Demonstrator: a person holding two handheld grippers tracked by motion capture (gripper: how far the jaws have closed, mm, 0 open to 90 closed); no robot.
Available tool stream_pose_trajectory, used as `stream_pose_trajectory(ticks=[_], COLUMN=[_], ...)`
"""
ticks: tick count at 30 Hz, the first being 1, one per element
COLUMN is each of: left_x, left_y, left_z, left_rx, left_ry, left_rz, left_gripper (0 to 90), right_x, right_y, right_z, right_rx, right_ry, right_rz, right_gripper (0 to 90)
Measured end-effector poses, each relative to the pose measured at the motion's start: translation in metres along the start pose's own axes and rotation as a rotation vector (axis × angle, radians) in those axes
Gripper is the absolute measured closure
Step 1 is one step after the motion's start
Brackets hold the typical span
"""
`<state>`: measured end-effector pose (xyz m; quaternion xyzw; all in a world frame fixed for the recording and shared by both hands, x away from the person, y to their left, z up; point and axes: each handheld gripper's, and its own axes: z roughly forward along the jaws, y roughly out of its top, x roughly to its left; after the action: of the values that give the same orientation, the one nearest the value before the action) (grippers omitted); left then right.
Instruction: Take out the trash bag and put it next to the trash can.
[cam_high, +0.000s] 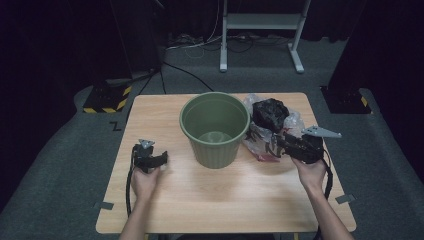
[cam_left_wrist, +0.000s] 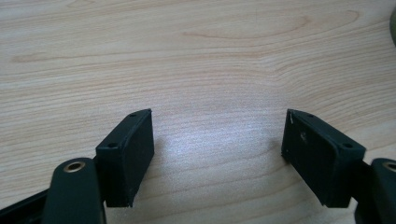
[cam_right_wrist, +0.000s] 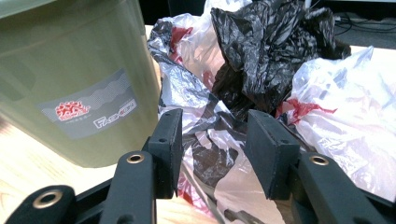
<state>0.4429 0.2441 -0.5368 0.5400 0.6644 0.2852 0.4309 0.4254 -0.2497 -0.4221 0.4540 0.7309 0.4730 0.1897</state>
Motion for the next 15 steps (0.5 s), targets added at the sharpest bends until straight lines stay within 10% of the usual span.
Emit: stream_pose_trajectory(ticks=[15], left_x=[0.000], left_y=[0.000], left_z=[0.000], left_rx=[0.000], left_ry=[0.000], left_rz=[0.000], left_gripper=[25.3], right_x=[0.009], right_y=[-0.026], right_z=[-0.009], right_rx=[-0.031], right_ry=[0.019], right_rz=[-0.011], right_gripper=[56.2])
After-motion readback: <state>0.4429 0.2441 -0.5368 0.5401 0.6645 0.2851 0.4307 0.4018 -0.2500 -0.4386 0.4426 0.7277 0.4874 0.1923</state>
